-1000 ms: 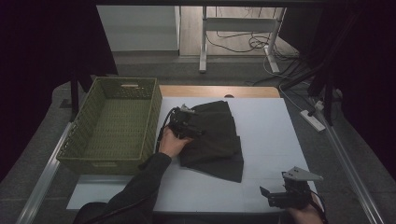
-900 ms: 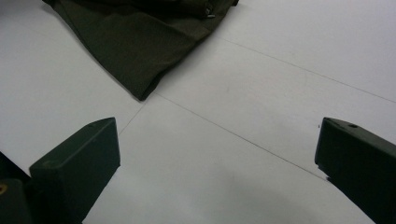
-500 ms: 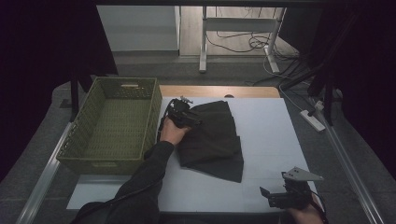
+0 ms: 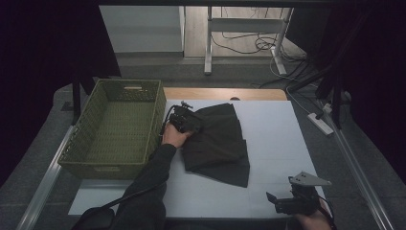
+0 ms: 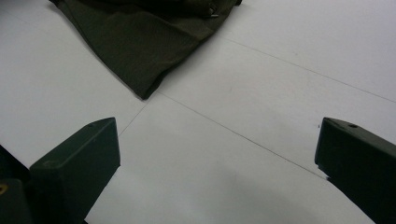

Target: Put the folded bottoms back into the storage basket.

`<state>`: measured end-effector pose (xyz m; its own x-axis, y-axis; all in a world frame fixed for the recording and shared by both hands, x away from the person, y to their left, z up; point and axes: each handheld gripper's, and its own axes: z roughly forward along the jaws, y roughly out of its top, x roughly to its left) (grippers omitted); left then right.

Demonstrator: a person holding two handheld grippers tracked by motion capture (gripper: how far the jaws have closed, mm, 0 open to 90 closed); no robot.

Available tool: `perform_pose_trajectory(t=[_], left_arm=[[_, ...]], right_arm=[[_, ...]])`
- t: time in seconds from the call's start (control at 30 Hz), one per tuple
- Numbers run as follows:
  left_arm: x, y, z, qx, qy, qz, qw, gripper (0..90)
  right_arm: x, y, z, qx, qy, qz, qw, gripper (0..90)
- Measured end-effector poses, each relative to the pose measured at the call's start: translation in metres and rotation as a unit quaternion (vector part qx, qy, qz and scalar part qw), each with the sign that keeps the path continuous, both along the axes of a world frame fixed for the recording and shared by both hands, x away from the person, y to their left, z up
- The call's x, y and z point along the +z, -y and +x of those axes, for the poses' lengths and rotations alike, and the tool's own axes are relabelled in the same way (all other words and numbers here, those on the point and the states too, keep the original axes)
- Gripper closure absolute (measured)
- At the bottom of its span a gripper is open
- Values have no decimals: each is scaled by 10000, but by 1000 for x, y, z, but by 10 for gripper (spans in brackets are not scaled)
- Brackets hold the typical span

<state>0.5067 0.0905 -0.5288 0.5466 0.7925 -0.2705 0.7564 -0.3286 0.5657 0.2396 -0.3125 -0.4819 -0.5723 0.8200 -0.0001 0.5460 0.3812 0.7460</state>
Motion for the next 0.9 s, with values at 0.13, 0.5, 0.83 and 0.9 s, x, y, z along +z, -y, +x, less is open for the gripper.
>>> perform_pose_trajectory(t=[0.13, 0.5, 0.83, 0.9], left_arm=[[0, 1, 0, -71, -46, -56, 9999, 4], [11, 8, -7, -397, 54, -52, 9992, 427], [21, 22, -18, -423, 399, 533, 9969, 607], [22, 24, -19, -394, 429, 579, 9966, 608]], right_arm=[[0, 0, 0, 7, -17, -23, 10000, 2], [-1, -3, 1, 46, -41, -103, 9999, 2], [0, -4, 1, 109, -21, -124, 9999, 7], [0, -3, 1, 95, -40, -83, 9999, 6]])
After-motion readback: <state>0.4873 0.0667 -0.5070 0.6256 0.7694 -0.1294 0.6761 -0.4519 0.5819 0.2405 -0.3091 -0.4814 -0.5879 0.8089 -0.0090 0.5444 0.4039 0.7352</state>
